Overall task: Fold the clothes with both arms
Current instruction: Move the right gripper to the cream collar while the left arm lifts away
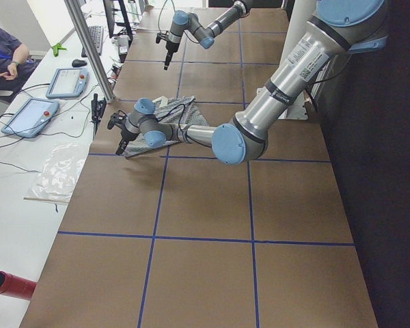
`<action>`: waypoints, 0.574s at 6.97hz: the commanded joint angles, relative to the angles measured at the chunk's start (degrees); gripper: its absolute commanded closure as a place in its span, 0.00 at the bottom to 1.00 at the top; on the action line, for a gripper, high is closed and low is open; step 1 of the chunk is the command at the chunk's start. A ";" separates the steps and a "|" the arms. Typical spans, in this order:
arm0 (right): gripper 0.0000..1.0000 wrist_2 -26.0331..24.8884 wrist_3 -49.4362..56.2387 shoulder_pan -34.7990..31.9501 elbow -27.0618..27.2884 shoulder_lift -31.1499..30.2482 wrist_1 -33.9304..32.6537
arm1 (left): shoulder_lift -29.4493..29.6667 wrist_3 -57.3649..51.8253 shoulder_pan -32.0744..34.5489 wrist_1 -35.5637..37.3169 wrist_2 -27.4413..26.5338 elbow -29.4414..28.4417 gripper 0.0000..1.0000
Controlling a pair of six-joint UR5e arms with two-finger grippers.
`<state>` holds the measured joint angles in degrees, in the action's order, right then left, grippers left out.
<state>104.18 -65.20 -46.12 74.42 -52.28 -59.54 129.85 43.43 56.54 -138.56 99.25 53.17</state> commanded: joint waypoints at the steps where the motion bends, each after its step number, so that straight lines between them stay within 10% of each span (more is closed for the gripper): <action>1: 0.24 -6.23 -14.61 4.35 -6.89 9.78 -0.14 | -4.94 -7.05 3.14 -0.22 7.36 6.12 0.00; 4: 0.36 -15.66 -28.03 10.60 -10.25 15.53 0.47 | -5.14 -6.70 3.14 -0.22 7.36 6.68 0.00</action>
<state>91.87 -88.73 -37.78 65.71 -38.72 -59.46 124.85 36.79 59.63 -138.78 106.51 59.65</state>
